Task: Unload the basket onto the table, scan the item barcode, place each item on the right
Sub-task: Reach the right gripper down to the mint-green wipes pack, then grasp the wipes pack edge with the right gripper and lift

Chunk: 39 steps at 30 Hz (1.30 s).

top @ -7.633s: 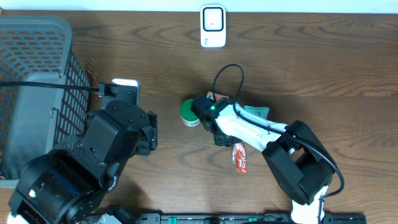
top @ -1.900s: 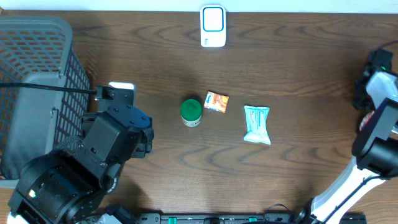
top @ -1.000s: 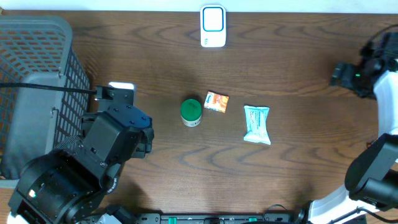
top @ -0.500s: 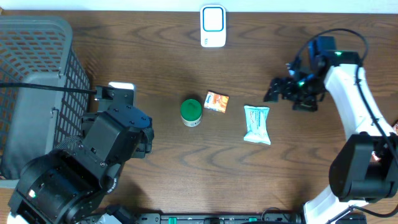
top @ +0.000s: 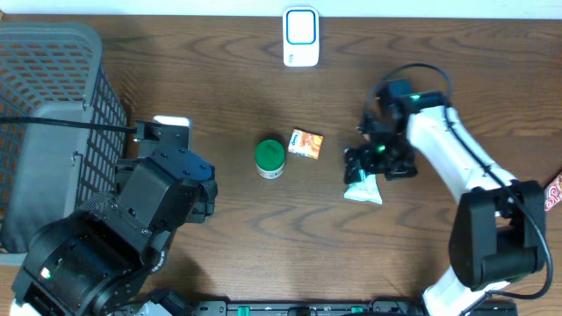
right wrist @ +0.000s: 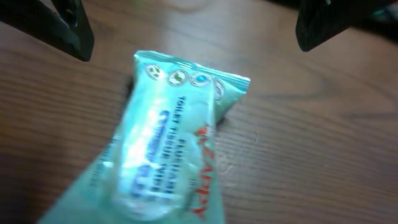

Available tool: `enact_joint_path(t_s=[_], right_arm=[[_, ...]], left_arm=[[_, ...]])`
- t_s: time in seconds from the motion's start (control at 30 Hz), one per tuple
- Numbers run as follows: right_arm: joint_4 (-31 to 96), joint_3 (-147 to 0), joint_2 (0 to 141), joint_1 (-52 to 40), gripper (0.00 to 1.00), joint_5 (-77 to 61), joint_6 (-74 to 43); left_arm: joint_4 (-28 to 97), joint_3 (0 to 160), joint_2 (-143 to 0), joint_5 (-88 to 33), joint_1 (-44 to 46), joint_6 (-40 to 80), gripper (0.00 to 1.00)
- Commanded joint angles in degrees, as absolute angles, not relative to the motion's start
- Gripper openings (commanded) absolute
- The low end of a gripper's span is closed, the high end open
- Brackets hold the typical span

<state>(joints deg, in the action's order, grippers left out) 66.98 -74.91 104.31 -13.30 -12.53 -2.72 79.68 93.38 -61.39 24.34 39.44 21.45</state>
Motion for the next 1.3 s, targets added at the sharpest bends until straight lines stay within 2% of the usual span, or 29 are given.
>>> enact_joint_path(t_s=[0.0,0.27,0.47,0.63,0.83,1.0,1.1,1.23,1.27], right_arm=[[67.4,-74.8,102.9,-19.2,0.99,0.3,-9.2],[60.1,-69.1,103.1,-32.2,0.99,23.3,-13.6],[52.8,-61.0,103.2,-34.3,0.99,26.7,-14.2],[50.5,-60.2,103.2,-34.9,0.99,26.9,-13.8],[48.8,-60.2,103.3,-35.3,0.91,28.8,-13.2],[45.8,-58.6,103.8,-35.3,0.77,30.1,-11.8],[44.4,-58.3,105.1,-35.3,0.64,30.2,-10.6],[43.7,-58.3,107.1,-35.3,0.21,33.3,-10.7],[43.6,-58.3,107.5,-35.3,0.18,33.7,-10.7]], left_arm=[[79.9,93.9,-61.3,25.1,39.2,22.2,0.75],[79.9,93.9,-61.3,25.1,39.2,22.2,0.75],[79.9,93.9,-61.3,25.1,39.2,22.2,0.75],[79.9,93.9,-61.3,25.1,39.2,22.2,0.75],[79.9,93.9,-61.3,25.1,39.2,22.2,0.75],[79.9,93.9,-61.3,25.1,39.2,22.2,0.75],[79.9,93.9,-61.3,25.1,39.2,22.2,0.75],[79.9,93.9,-61.3,25.1,39.2,22.2,0.75],[79.9,93.9,-61.3,25.1,39.2,22.2,0.75]])
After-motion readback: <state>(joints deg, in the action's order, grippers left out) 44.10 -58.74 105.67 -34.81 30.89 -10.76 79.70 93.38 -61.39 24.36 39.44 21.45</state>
